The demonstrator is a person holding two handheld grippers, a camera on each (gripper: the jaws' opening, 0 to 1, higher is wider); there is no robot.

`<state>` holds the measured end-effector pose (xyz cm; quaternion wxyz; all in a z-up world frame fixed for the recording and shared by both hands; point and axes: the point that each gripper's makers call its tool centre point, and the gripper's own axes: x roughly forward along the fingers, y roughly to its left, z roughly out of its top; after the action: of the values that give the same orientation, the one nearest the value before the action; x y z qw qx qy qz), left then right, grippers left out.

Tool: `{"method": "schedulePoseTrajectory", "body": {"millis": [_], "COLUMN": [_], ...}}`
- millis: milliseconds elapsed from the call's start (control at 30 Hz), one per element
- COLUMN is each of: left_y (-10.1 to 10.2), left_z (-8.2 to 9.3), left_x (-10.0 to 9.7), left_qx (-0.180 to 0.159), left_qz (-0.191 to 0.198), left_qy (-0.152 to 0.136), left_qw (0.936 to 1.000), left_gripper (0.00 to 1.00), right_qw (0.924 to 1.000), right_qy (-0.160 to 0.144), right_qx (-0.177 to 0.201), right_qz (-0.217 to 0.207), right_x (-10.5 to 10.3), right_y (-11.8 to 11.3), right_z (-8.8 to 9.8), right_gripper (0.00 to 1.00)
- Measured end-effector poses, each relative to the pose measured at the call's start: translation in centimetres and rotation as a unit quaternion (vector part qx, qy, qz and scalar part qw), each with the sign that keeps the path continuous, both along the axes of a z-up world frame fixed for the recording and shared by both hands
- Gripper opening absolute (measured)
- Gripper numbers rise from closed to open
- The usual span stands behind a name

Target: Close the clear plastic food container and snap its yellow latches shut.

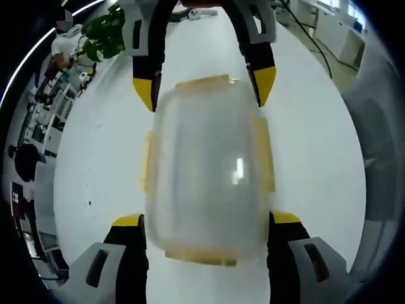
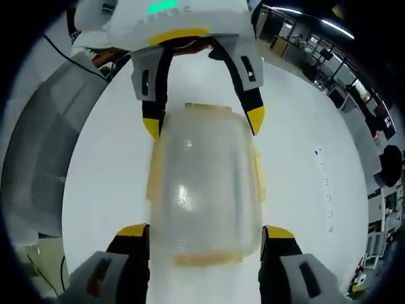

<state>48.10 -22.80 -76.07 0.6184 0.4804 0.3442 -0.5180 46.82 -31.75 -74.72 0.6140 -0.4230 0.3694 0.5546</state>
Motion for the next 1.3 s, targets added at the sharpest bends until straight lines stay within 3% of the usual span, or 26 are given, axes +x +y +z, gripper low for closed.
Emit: {"method": "schedulePoseTrajectory", "body": {"millis": [233, 300, 1300], "left_y": [-0.03, -0.11, 0.18], "left_z": [-0.14, -0.2, -0.15], "left_x": [0.05, -0.06, -0.61], "left_qx": [0.002, 0.003, -0.002], "left_qz": [-0.003, -0.01, 0.008], "left_qy": [-0.001, -0.002, 0.001], "left_qw": [1.0, 0.9999, 1.0], "left_gripper": [0.75, 0.75, 0.74], "right_qw": [1.0, 0.9998, 0.9998], "right_qy": [0.003, 0.018, 0.013], "right_qx": [0.0, 0.0, -0.009], "right_qz": [0.0, -0.002, 0.008], "right_x": [0.04, -0.38, -0.58], "right_y": [0.07, 0.11, 0.39], "right_z": [-0.15, -0.34, -0.4], "right_gripper": [0.7, 0.7, 0.69]}}
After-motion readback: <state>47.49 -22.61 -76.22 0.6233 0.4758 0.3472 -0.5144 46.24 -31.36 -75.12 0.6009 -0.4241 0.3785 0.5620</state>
